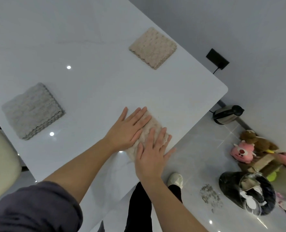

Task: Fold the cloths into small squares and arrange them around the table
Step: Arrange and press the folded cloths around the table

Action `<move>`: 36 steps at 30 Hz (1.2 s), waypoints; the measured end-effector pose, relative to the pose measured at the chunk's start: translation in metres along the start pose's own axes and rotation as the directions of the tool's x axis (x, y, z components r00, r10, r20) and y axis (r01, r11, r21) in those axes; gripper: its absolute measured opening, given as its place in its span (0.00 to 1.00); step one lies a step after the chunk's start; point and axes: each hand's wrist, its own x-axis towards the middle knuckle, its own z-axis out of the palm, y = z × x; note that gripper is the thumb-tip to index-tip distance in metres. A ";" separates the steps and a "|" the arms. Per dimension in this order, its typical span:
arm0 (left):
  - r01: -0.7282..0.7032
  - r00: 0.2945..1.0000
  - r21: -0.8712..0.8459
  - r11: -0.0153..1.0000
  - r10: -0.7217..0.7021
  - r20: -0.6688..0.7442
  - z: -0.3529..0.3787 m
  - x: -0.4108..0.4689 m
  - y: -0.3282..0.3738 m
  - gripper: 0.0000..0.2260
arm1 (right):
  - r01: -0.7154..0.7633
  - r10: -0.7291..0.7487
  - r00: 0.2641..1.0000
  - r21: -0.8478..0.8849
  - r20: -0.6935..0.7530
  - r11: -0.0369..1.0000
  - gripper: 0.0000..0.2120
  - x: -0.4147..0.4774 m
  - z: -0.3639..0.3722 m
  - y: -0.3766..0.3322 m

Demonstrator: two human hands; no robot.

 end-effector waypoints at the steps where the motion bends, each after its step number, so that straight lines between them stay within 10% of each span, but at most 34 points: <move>1: -0.019 1.000 0.014 1.000 0.019 -0.008 0.002 0.001 0.001 0.25 | 0.004 -0.004 1.000 -0.017 -0.008 1.000 0.31 0.002 0.001 0.000; 14: 0.194 0.967 -0.001 0.981 -0.192 -0.169 -0.012 -0.020 0.020 0.27 | 0.179 -0.184 0.983 -0.168 -0.015 0.969 0.29 0.022 -0.042 0.038; 20: 0.468 0.867 -0.073 0.881 -0.473 -0.159 0.008 -0.026 0.066 0.29 | 0.730 -0.705 0.684 -0.204 0.190 0.653 0.28 0.084 -0.048 0.036; 27: 0.514 0.848 -0.033 0.857 -0.514 -0.127 0.015 -0.027 0.068 0.29 | 0.831 -0.781 0.556 -0.225 0.286 0.509 0.28 0.096 -0.052 0.048; 36: 0.498 0.846 -0.151 0.854 -0.517 -0.134 -0.026 0.028 0.079 0.29 | 0.714 -0.631 0.698 -0.270 0.337 0.646 0.28 0.155 -0.105 0.085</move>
